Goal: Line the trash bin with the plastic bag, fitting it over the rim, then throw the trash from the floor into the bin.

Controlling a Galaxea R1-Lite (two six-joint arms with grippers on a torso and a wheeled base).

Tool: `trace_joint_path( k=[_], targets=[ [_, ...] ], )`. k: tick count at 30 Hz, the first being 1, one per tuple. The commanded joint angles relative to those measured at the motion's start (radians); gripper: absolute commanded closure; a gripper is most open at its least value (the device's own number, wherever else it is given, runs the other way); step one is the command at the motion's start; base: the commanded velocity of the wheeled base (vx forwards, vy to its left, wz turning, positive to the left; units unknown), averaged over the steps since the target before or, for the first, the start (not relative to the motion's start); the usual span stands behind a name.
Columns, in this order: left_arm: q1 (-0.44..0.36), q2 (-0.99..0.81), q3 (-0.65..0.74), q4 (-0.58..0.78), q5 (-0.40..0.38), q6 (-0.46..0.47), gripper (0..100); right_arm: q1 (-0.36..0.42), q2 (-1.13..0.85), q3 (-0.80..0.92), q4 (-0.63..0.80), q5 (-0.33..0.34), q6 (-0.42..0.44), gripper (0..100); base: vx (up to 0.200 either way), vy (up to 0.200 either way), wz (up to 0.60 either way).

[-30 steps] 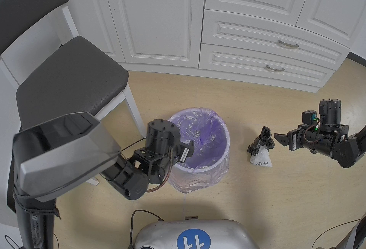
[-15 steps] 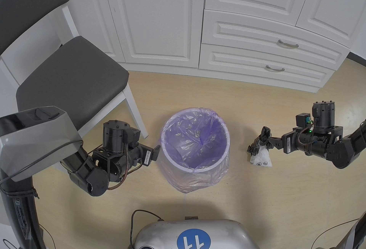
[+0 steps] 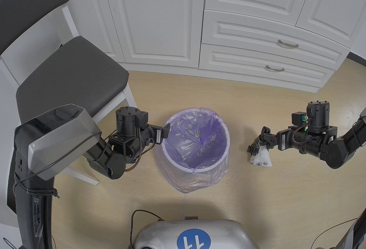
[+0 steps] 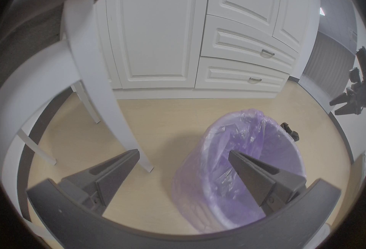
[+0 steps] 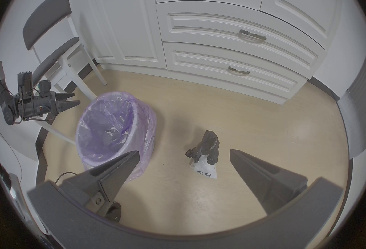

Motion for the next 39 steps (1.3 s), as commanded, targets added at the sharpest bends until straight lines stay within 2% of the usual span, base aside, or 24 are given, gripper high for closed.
trace_joint_path(
  k=[1,9,39],
  targets=[
    [-0.013,0.101,-0.096,0.006,0.002,-0.012,0,0.0,0.018,-0.003,-0.007,-0.001,0.004,0,0.0,0.0,0.0],
    [-0.004,0.154,-0.166,-0.006,0.013,-0.014,0,-0.005,0.018,-0.009,-0.007,0.001,0.005,0,0.0,0.0,0.0],
    [0.056,0.162,-0.217,-0.016,0.012,-0.034,0,-0.006,0.026,0.001,-0.009,0.005,0.004,0,0.0,0.0,0.0]
  ],
)
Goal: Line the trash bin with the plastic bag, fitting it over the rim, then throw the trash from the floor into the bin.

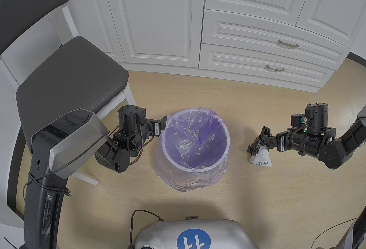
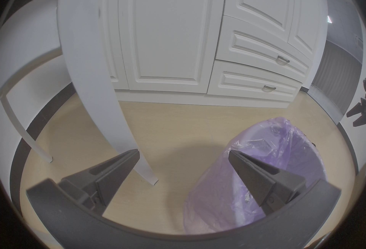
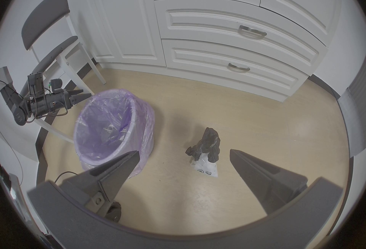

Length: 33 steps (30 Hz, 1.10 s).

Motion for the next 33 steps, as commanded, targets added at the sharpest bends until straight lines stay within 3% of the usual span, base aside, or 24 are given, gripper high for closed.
trace_joint_path(
  k=[1,27,33],
  targets=[
    [0.006,0.014,-0.012,0.002,0.0,-0.005,0,0.001,0.002,0.0,-0.001,0.0,-0.001,0,0.0,0.0,0.0],
    [0.02,0.117,-0.074,0.01,-0.008,-0.039,0,0.007,0.016,0.0,-0.001,0.0,-0.001,0,0.0,0.0,0.0],
    [0.024,0.118,-0.095,0.011,-0.008,-0.088,0,0.007,0.016,-0.001,-0.001,0.0,0.0,0,0.0,0.0,0.0]
  ],
)
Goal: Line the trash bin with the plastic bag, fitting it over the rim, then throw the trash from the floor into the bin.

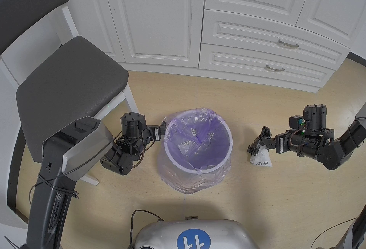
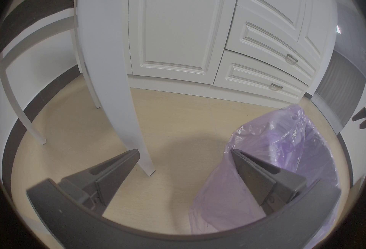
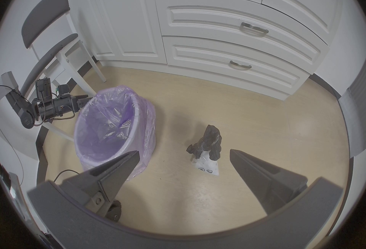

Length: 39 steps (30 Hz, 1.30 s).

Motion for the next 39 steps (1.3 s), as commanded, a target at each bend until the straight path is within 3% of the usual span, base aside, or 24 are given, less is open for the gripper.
trace_joint_path(
  k=[1,9,14,19,22,23,27,31,37,39],
  targets=[
    [0.007,0.001,-0.007,-0.002,0.0,-0.01,0,0.002,0.001,-0.001,-0.001,0.002,0.0,0,0.0,0.0,0.0],
    [-0.005,-0.118,0.078,-0.019,0.0,-0.042,0,0.022,0.001,-0.01,-0.001,0.003,0.014,0,0.0,0.0,0.0],
    [-0.007,-0.187,0.162,-0.033,0.0,-0.061,0,0.097,0.032,-0.052,-0.002,-0.014,0.132,0,0.0,0.0,0.0],
    [-0.005,-0.229,0.239,-0.058,-0.026,-0.072,0,0.191,0.084,-0.093,-0.051,-0.061,0.172,0,0.0,0.0,0.0],
    [-0.011,-0.25,0.254,-0.062,-0.038,-0.072,0,0.243,0.151,-0.184,-0.059,-0.121,0.151,0,0.0,0.0,0.0],
    [-0.027,-0.262,0.265,-0.081,-0.044,-0.072,0,0.263,0.202,-0.259,-0.057,-0.176,0.099,0,0.0,0.0,0.0],
    [-0.054,-0.31,0.328,-0.128,-0.073,-0.064,0,0.272,0.345,-0.418,-0.053,-0.282,-0.073,0,0.0,0.0,0.0],
    [-0.04,-0.387,0.397,-0.133,-0.138,-0.061,0,0.281,0.427,-0.533,-0.057,-0.294,-0.145,0,0.0,0.0,0.0],
    [-0.025,-0.454,0.497,-0.137,-0.27,-0.042,0,0.301,0.484,-0.61,-0.07,-0.294,-0.145,0,0.0,0.0,0.0],
    [-0.014,-0.456,0.501,-0.14,-0.281,-0.03,0,0.306,0.492,-0.622,-0.082,-0.294,-0.142,0,0.0,0.0,0.0]
  ],
)
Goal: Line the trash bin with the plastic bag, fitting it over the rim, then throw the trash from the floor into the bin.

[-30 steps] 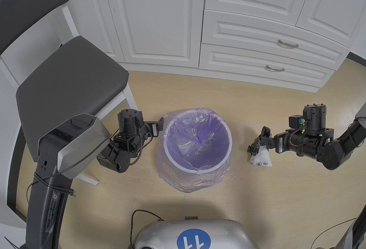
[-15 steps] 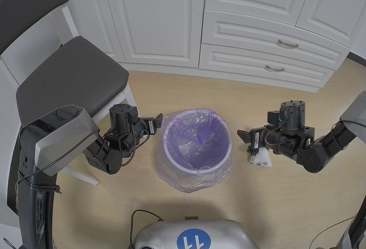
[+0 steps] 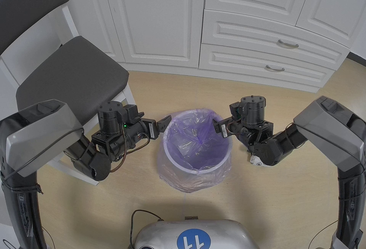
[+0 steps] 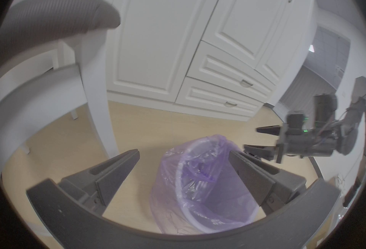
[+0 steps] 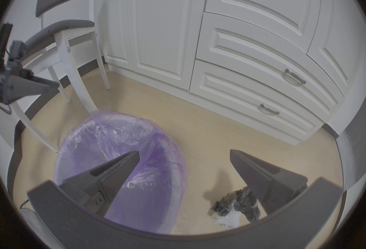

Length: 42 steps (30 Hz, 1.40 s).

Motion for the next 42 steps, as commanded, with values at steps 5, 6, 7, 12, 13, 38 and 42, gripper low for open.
trace_joint_path(
  k=[5,6,7,12,13,38,42],
  targets=[
    [0.027,-0.067,0.071,-0.06,-0.031,0.03,0,0.028,0.116,-0.073,-0.092,0.001,-0.008,0,0.0,0.0,0.0],
    [0.027,-0.067,0.071,-0.06,-0.031,0.03,0,0.028,0.116,-0.073,-0.092,0.001,-0.008,0,0.0,0.0,0.0],
    [0.027,-0.067,0.074,-0.06,-0.031,0.032,0,0.028,0.124,-0.082,-0.092,0.001,-0.008,0,0.0,0.0,0.0],
    [0.03,-0.062,0.074,-0.06,-0.031,0.03,0,0.014,0.19,-0.176,-0.1,-0.005,-0.005,0,0.0,0.0,0.0],
    [0.031,-0.062,0.072,-0.061,-0.031,0.03,0,0.014,0.2,-0.194,-0.104,-0.007,-0.005,0,0.0,0.0,0.0],
    [0.05,-0.053,0.061,-0.078,-0.031,0.03,0,-0.098,0.271,-0.361,-0.086,-0.002,-0.006,0,0.0,0.0,0.0],
    [0.05,-0.052,0.061,-0.08,-0.031,0.03,0,-0.104,0.278,-0.392,-0.068,0.001,-0.005,0,0.0,0.0,0.0]
  ],
)
